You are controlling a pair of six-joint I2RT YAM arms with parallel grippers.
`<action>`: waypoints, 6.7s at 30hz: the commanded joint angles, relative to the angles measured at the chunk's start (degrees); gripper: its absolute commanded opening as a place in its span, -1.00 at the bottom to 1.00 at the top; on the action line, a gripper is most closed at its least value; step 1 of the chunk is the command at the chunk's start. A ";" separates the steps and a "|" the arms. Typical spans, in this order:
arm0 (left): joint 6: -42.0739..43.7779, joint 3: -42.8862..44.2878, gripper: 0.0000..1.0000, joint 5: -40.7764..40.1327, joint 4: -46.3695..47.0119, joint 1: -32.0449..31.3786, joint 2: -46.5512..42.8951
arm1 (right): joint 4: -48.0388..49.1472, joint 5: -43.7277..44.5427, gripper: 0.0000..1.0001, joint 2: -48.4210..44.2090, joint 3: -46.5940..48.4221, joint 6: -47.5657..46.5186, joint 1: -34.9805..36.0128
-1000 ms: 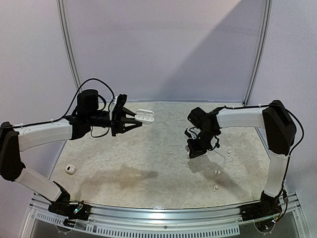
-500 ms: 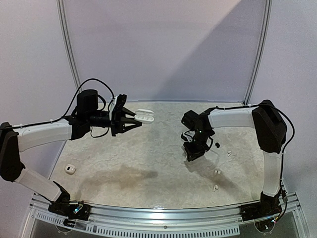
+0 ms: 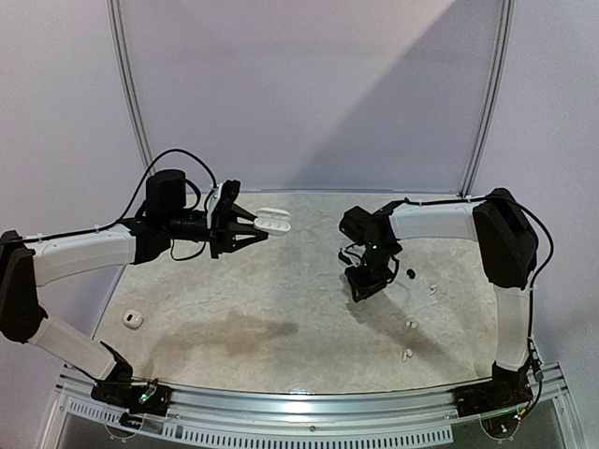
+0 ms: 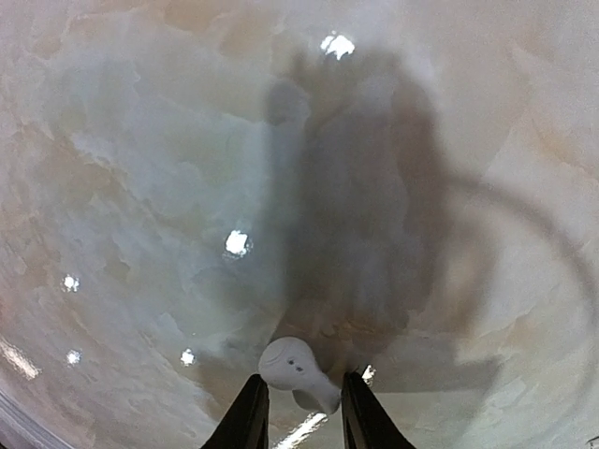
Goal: Insert the wireless bluetooth earbuds into the charging case
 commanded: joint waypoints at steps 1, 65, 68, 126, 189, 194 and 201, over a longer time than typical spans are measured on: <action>0.99 -0.61 -1.00 -0.40 -0.88 0.45 -0.84 | -0.62 2.01 -0.45 1.19 2.31 -2.48 0.21; 0.23 1.42 -1.00 5.94 3.32 -0.47 0.29 | 4.71 -7.74 -1.00 -20.35 23.57 -48.17 17.39; 0.20 1.53 -1.00 6.10 3.29 -0.49 0.33 | 3.05 -6.07 -1.00 -18.26 25.42 -50.12 17.39; -13.06 0.07 -1.00 0.59 7.40 0.27 1.13 | 20.64 -6.41 -0.24 -24.71 22.89 -34.32 12.74; -5.72 -2.71 -1.00 2.66 7.92 -0.08 -0.35 | 0.65 -2.75 -0.59 -22.84 -29.33 3.59 -10.92; -5.36 -2.87 -1.00 2.39 7.33 -0.08 -0.63 | -1.37 -2.95 -0.59 -23.73 -30.21 3.91 -10.93; -5.19 -2.89 -1.00 2.31 7.32 -0.17 -0.53 | 0.16 -5.27 -0.57 -26.51 -32.79 5.79 -10.86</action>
